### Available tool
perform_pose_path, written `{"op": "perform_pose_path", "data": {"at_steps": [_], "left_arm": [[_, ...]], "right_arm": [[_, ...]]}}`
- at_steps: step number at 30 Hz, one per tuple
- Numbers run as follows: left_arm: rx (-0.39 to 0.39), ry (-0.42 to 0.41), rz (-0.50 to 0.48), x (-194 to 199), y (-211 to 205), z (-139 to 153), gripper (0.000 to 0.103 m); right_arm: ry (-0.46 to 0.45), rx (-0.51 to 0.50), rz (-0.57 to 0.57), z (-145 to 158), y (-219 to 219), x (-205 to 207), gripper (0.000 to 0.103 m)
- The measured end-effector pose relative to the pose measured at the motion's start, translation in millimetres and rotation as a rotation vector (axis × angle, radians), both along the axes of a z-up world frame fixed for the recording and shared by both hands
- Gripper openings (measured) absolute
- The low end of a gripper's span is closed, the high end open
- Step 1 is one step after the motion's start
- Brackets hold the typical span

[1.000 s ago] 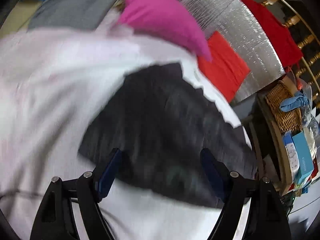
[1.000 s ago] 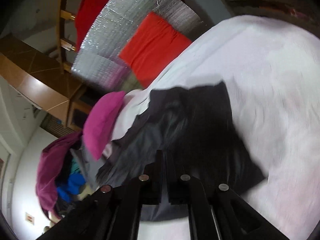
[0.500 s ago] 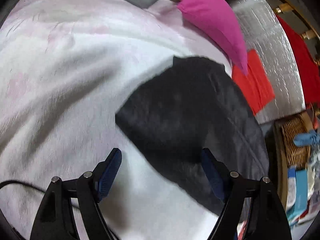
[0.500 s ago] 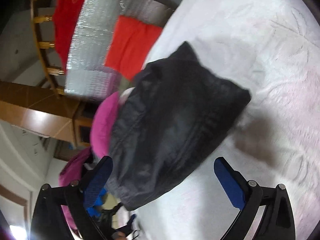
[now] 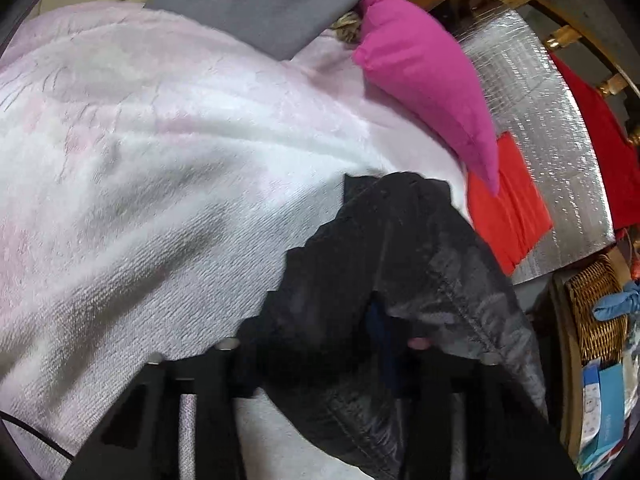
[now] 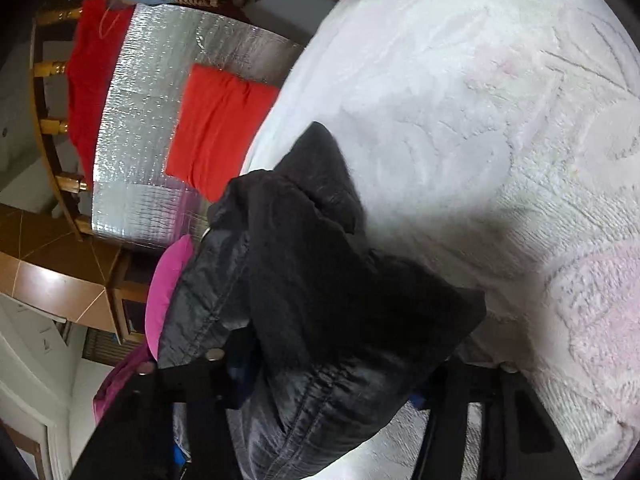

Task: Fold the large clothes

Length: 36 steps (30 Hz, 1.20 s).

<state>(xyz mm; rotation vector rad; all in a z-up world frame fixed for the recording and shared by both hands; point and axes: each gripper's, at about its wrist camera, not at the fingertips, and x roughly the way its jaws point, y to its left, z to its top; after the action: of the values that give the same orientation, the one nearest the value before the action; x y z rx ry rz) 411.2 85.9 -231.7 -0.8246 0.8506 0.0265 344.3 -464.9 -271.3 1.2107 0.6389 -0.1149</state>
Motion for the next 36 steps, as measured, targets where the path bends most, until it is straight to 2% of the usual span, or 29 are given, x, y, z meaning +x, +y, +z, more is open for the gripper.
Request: {"op": "perform_pose_path", "data": {"at_steps": [3, 5, 11, 17, 23, 25, 27, 29, 31, 32, 33, 36], "left_arm": [[0.016, -0.019, -0.01, -4.1, 1.0, 6.4, 0.023], [0.013, -0.028, -0.011, -11.4, 1.2, 9.0, 0.02], [-0.036, -0.018, -0.013, -39.5, 11.4, 10.9, 0.019], [-0.071, -0.002, -0.048, -83.2, 23.5, 12.0, 0.019], [-0.036, -0.007, -0.092, -142.7, 28.2, 11.3, 0.019], [-0.01, 0.004, -0.108, -155.3, 28.0, 8.8, 0.021], [0.04, 0.049, -0.115, -159.5, 29.5, 8.2, 0.031], [0.043, 0.058, -0.096, -163.7, 35.6, 12.7, 0.037], [0.055, 0.053, -0.081, -171.9, 41.7, 24.2, 0.045], [0.078, 0.044, -0.062, -176.9, 43.4, 32.5, 0.047], [0.106, 0.021, -0.04, -181.9, 44.3, 42.6, 0.048], [0.209, -0.08, -0.024, -188.3, 38.1, 79.1, 0.057]], "right_arm": [[-0.012, -0.083, 0.01, 14.1, 7.0, -1.2, 0.04], [-0.012, -0.143, 0.02, 24.9, 12.3, -3.1, 0.037], [-0.004, -0.249, 0.056, 47.6, 24.2, -23.6, 0.035], [0.026, -0.233, 0.11, 48.6, 21.7, -68.3, 0.035], [0.035, -0.212, 0.14, 42.0, 24.5, -120.8, 0.035], [0.046, -0.215, 0.154, 40.5, 26.3, -134.8, 0.036], [0.063, -0.234, 0.183, 40.8, 29.2, -139.5, 0.039], [0.082, -0.23, 0.209, 43.4, 31.5, -142.6, 0.041], [0.121, -0.228, 0.239, 47.8, 33.5, -146.3, 0.053], [0.14, -0.24, 0.267, 52.4, 35.5, -150.0, 0.061], [0.148, -0.253, 0.297, 56.8, 36.7, -152.6, 0.063], [0.156, -0.346, 0.418, 80.8, 45.6, -159.3, 0.063]]}}
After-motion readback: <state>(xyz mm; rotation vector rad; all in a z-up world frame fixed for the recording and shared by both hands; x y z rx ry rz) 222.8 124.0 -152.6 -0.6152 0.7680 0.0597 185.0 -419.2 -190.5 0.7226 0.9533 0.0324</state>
